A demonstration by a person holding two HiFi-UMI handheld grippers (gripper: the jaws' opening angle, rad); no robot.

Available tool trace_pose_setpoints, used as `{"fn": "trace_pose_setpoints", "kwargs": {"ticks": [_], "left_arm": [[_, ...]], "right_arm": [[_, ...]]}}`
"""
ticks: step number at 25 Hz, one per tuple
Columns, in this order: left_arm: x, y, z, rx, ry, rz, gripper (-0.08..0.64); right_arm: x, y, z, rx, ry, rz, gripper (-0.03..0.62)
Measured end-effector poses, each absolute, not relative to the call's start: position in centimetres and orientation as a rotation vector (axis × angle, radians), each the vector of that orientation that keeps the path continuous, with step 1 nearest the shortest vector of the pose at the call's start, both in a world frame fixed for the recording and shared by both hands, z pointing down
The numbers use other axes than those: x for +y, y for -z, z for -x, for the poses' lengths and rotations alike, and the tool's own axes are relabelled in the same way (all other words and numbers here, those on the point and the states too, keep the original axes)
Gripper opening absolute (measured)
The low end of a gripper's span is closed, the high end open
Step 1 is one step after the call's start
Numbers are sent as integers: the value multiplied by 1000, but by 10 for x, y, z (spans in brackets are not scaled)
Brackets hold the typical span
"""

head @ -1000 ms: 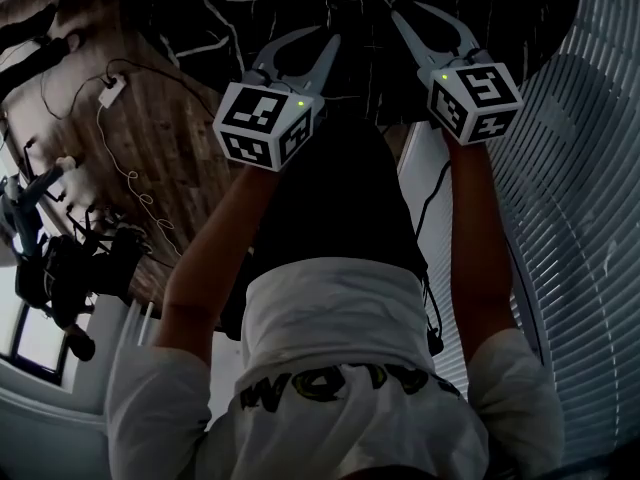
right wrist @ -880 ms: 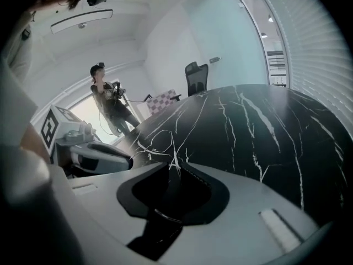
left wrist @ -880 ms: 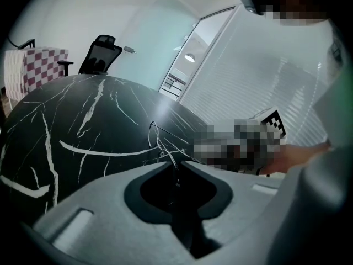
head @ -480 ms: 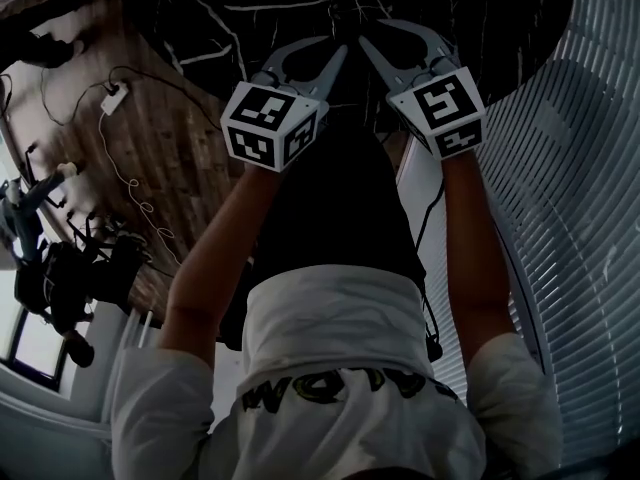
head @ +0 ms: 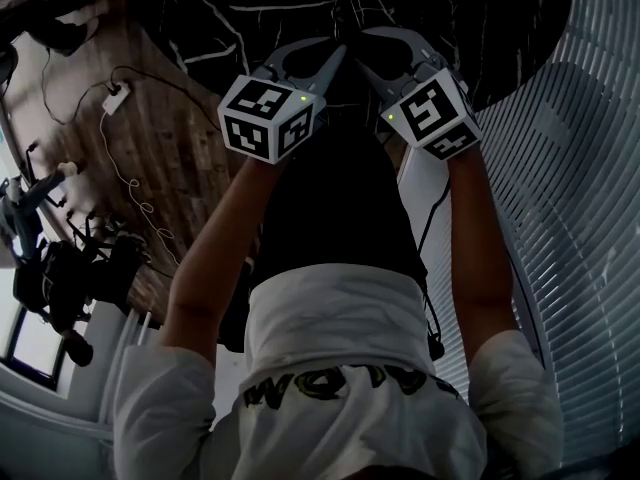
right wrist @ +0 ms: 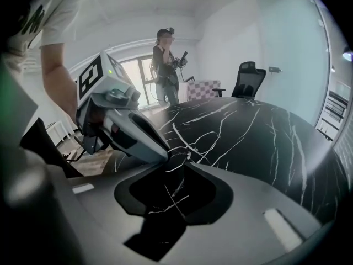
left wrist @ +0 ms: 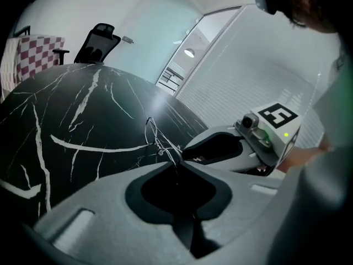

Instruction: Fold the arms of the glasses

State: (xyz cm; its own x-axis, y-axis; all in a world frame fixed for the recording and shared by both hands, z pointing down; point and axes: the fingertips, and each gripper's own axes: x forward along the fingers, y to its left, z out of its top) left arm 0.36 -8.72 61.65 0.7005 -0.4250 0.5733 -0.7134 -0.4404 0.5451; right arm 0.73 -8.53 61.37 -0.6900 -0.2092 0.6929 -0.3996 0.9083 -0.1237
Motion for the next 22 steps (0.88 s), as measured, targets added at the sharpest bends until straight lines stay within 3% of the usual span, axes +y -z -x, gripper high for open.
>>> {"fn": "trace_pose_setpoints", "kwargs": {"ticks": [11, 22], "left_arm": [[-73, -603, 19, -856, -380, -2091, 91], [-57, -621, 21, -840, -416, -2035, 173]], "right_arm": [[-91, -573, -70, -2320, -302, -863, 106], [-41, -619, -57, -2261, -569, -860, 81]]}}
